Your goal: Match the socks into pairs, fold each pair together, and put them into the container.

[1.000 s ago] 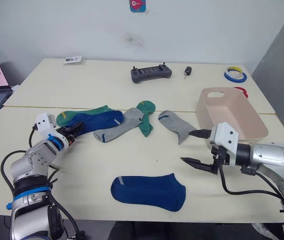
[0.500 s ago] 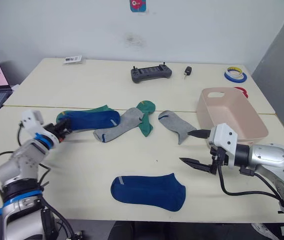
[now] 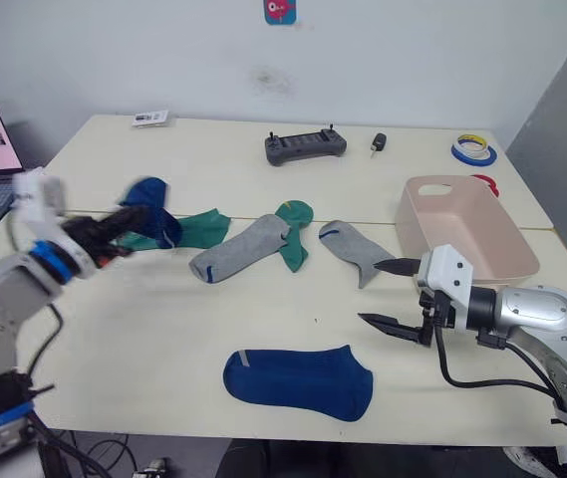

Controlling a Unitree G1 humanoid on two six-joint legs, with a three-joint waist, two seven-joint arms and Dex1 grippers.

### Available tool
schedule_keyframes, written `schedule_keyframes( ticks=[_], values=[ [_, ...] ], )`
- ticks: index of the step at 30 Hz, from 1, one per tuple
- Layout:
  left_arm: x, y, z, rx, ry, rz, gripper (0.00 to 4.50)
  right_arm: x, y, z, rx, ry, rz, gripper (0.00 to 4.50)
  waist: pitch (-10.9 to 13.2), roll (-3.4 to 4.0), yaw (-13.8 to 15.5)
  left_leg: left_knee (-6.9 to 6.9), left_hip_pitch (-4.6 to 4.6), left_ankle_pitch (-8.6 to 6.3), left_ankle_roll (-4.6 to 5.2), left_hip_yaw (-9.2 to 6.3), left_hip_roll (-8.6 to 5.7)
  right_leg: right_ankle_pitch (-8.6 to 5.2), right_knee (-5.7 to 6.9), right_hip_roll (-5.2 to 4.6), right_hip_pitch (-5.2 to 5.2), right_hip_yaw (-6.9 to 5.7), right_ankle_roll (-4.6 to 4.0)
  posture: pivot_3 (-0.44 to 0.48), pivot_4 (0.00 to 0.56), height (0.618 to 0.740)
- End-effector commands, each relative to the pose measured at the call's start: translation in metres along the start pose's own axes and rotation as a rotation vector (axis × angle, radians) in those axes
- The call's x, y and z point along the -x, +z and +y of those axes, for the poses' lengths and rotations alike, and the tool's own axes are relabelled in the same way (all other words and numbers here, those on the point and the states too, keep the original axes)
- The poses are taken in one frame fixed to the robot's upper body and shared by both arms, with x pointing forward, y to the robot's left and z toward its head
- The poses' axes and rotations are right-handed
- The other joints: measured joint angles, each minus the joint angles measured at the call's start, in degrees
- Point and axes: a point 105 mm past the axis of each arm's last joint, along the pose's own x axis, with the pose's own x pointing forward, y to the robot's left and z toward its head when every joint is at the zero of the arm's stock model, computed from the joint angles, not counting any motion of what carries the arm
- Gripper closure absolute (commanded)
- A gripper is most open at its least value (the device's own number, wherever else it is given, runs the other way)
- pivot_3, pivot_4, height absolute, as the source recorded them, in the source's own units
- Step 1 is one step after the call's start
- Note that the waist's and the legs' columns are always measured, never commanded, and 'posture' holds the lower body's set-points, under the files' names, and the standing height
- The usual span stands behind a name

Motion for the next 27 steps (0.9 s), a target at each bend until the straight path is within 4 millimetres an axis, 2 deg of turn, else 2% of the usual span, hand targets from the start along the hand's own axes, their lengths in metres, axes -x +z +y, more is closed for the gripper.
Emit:
schedule_keyframes(
  ticks=[1,4,9,11,18,22,25,27],
  values=[
    [-0.016,-0.027,-0.049,-0.015,-0.174,0.116,4.48,0.006,0.006,-0.002,0.036,-0.013,-0.001,0.00,0.0,-0.04,0.0,0.00,0.00,0.00,0.00,0.01,0.00,0.00,0.00,0.00,0.00,0.01,0.00,0.000,0.150,0.740],
    [-0.027,-0.060,-0.096,0.023,-0.341,0.223,4.48,0.013,0.003,-0.004,0.031,-0.032,0.029,0.00,0.0,-0.06,0.1,0.00,-0.02,0.00,0.00,-0.02,-0.01,0.00,0.00,0.02,0.00,0.00,0.00,0.000,0.150,0.740],
    [-0.034,-0.095,-0.148,0.099,-0.557,0.351,4.48,0.025,-0.005,-0.003,0.029,-0.042,0.089,0.00,0.0,-0.06,0.1,0.00,0.03,0.00,0.00,0.00,-0.03,0.00,-0.01,0.04,0.06,0.03,0.00,0.000,0.150,0.740],
    [-0.039,-0.104,-0.162,0.116,-0.608,0.397,4.48,0.029,-0.007,-0.004,0.029,-0.046,0.108,0.00,0.0,-0.06,0.0,0.00,0.04,0.00,0.01,0.00,-0.01,0.00,-0.01,0.08,0.07,0.04,0.00,0.000,0.150,0.740],
    [-0.064,-0.130,-0.185,0.079,-0.660,0.507,4.48,0.034,-0.009,-0.001,0.032,-0.053,0.134,0.00,0.0,-0.06,0.1,0.02,0.06,0.00,0.01,0.13,-0.11,-0.01,-0.09,0.11,0.21,0.01,0.01,0.000,0.150,0.740],
    [-0.076,-0.121,-0.190,0.109,-0.650,0.429,4.48,0.036,-0.009,0.001,0.022,-0.064,0.134,0.00,0.1,-0.07,0.1,0.02,0.03,0.00,0.00,0.10,-0.08,-0.01,-0.11,0.12,0.20,-0.03,0.01,0.000,0.150,0.740],
    [-0.090,-0.116,-0.179,0.081,-0.554,0.364,3.83,0.038,-0.010,0.000,0.019,-0.076,0.141,0.00,0.1,-0.07,0.1,0.03,0.06,0.00,0.00,0.13,-0.09,-0.01,-0.11,0.12,0.23,0.00,0.02,0.000,0.150,0.740],
    [-0.092,-0.115,-0.181,0.089,-0.548,0.345,3.22,0.039,-0.010,-0.001,0.020,-0.081,0.144,0.00,0.1,-0.07,0.1,0.03,0.08,0.00,0.00,0.14,-0.10,-0.01,-0.12,0.12,0.25,0.00,0.02,0.000,0.150,0.740]
  ],
)
